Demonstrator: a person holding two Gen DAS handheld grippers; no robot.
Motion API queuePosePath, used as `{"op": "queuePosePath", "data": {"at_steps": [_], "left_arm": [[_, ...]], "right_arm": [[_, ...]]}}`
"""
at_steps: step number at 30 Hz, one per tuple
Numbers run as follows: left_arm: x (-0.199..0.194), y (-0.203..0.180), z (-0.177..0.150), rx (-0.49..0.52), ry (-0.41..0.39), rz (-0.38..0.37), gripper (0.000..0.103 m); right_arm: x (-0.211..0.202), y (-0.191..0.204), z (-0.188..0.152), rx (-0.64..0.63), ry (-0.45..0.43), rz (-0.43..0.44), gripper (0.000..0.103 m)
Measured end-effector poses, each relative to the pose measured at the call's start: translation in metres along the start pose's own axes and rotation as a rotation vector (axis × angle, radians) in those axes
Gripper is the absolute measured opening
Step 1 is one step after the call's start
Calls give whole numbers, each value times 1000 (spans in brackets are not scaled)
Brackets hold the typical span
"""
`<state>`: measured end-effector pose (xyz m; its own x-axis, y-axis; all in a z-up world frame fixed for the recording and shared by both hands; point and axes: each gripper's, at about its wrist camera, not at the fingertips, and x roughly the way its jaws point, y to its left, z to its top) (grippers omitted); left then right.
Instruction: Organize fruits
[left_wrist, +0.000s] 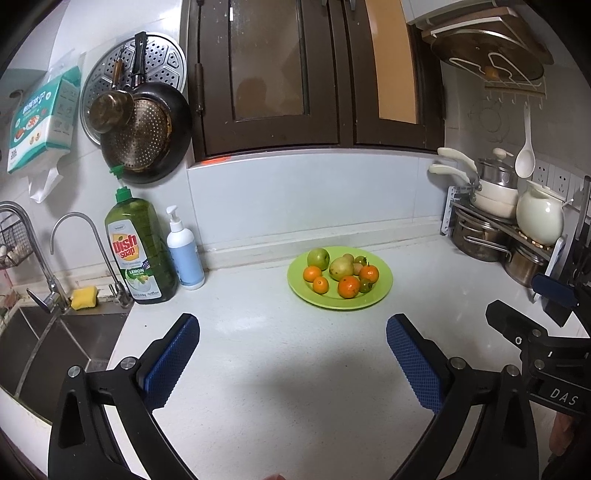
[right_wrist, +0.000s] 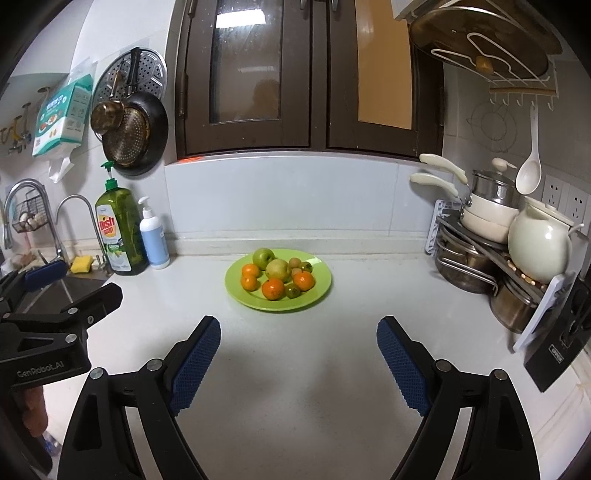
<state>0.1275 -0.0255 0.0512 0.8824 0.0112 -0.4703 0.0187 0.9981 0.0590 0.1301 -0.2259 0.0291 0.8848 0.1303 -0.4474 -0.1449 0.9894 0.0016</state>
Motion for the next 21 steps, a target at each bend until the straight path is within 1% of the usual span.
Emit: {"op": "queuePosePath", "data": {"at_steps": [21], "left_arm": [[-5,1,-3,-7,-6,-8,103]], "right_arm": [[-2,3,-1,1,-3,19,87]]}}
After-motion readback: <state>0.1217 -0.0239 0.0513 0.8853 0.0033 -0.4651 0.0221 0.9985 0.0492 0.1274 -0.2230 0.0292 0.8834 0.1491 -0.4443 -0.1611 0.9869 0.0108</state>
